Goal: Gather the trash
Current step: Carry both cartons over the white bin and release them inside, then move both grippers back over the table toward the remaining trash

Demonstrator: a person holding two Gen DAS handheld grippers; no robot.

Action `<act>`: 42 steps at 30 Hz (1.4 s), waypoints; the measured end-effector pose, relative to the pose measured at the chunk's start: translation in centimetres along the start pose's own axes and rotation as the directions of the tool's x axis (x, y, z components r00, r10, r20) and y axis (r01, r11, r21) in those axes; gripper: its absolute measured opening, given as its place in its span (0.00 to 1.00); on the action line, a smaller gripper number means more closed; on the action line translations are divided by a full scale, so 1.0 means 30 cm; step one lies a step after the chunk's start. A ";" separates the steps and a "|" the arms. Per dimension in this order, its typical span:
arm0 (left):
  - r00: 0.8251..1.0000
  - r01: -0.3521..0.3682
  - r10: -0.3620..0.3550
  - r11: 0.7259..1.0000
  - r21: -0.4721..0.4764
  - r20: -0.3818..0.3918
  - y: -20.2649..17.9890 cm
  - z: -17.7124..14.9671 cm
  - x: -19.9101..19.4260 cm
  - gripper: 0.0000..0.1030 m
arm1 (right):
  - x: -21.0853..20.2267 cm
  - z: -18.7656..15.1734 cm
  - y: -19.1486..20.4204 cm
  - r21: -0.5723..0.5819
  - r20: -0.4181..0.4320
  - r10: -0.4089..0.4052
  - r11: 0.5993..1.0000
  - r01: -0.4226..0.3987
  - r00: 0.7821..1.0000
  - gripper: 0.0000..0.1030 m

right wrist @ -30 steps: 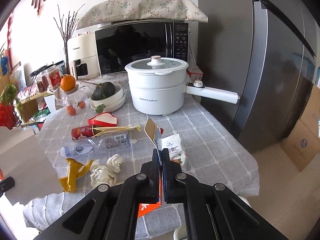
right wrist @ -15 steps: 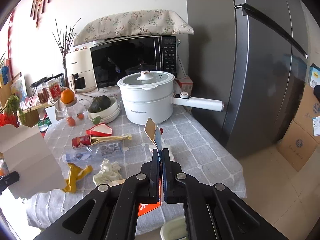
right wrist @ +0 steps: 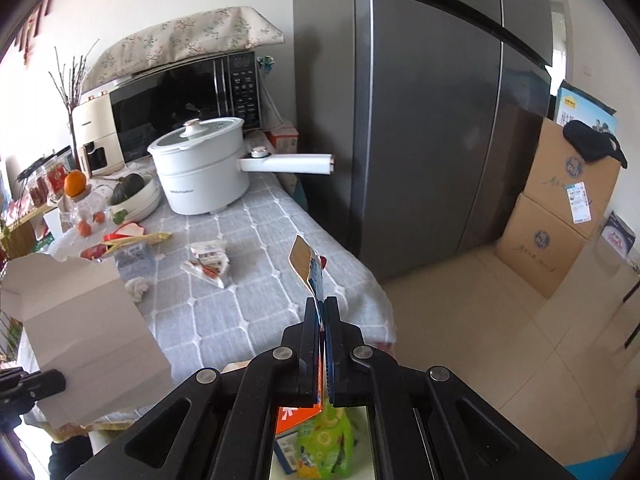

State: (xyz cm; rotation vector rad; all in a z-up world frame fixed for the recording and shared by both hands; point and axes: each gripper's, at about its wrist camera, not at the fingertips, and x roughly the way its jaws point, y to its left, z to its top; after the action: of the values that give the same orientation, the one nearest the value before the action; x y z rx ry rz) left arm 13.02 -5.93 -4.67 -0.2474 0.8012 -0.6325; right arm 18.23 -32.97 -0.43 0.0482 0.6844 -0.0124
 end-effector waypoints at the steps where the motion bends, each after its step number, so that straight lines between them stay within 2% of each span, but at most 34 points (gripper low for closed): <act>1: 1.000 0.010 -0.010 1.000 0.000 -0.019 -0.016 -0.006 0.030 0.01 | 0.002 -0.012 -0.020 0.003 -0.005 -0.006 1.000 0.006 1.000 0.03; 9: 0.990 0.030 -0.029 0.999 0.011 -0.135 -0.101 -0.044 0.217 0.02 | 0.027 -0.100 -0.145 -0.019 -0.066 -0.058 0.998 0.057 0.996 0.03; 16: 0.983 0.008 -0.001 0.999 0.038 -0.185 -0.113 -0.053 0.292 0.02 | 0.055 -0.138 -0.174 -0.044 -0.107 -0.072 0.997 0.068 0.992 0.03; 18: 0.982 -0.026 0.035 0.998 0.052 -0.185 -0.112 -0.057 0.294 0.09 | 0.062 -0.143 -0.182 -0.041 -0.119 -0.072 0.997 0.068 0.990 0.03; 20: 0.984 -0.045 0.055 0.997 0.061 -0.172 -0.110 -0.064 0.278 0.39 | 0.066 -0.147 -0.184 -0.040 -0.129 -0.069 0.997 0.065 0.989 0.03; 22: 0.984 -0.077 0.089 0.994 0.078 -0.156 -0.107 -0.067 0.255 0.48 | 0.068 -0.149 -0.179 -0.045 -0.136 -0.069 0.997 0.063 0.988 0.03; 24: 0.980 -0.109 0.123 0.989 0.099 -0.154 -0.106 -0.070 0.241 0.50 | 0.072 -0.151 -0.169 -0.050 -0.143 -0.064 0.997 0.057 0.988 0.03; 29: 0.975 -0.172 0.185 0.979 0.109 -0.126 -0.077 -0.070 0.185 0.69 | 0.091 -0.152 -0.143 -0.059 -0.161 -0.053 0.997 0.044 0.986 0.03; 36: 0.958 -0.258 0.267 0.962 0.090 -0.106 -0.009 -0.073 0.111 0.80 | 0.121 -0.155 -0.105 -0.053 -0.195 -0.030 0.998 0.020 0.980 0.06; 39: 0.945 -0.305 0.313 0.948 0.093 -0.096 0.017 -0.077 0.083 0.86 | 0.137 -0.157 -0.096 -0.023 -0.221 -0.005 1.000 0.000 0.975 0.14; 40: 0.942 -0.315 0.323 0.945 0.091 -0.092 0.026 -0.078 0.073 0.89 | 0.139 -0.156 -0.090 -0.017 -0.227 0.004 1.000 -0.008 0.974 0.22; 41: 0.940 -0.323 0.330 0.942 0.089 -0.089 0.037 -0.079 0.064 0.91 | 0.138 -0.156 -0.085 -0.015 -0.226 0.007 1.000 -0.010 0.974 0.35; 42: 0.938 -0.330 0.337 0.940 0.085 -0.086 0.047 -0.080 0.055 0.92 | 0.134 -0.154 -0.077 -0.016 -0.219 0.008 1.000 -0.012 0.976 0.42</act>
State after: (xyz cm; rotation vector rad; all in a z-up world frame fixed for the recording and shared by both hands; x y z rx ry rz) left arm 12.72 -5.77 -7.88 -0.0131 0.8912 -0.3526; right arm 18.36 -35.04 -6.64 0.0369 0.9047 0.0086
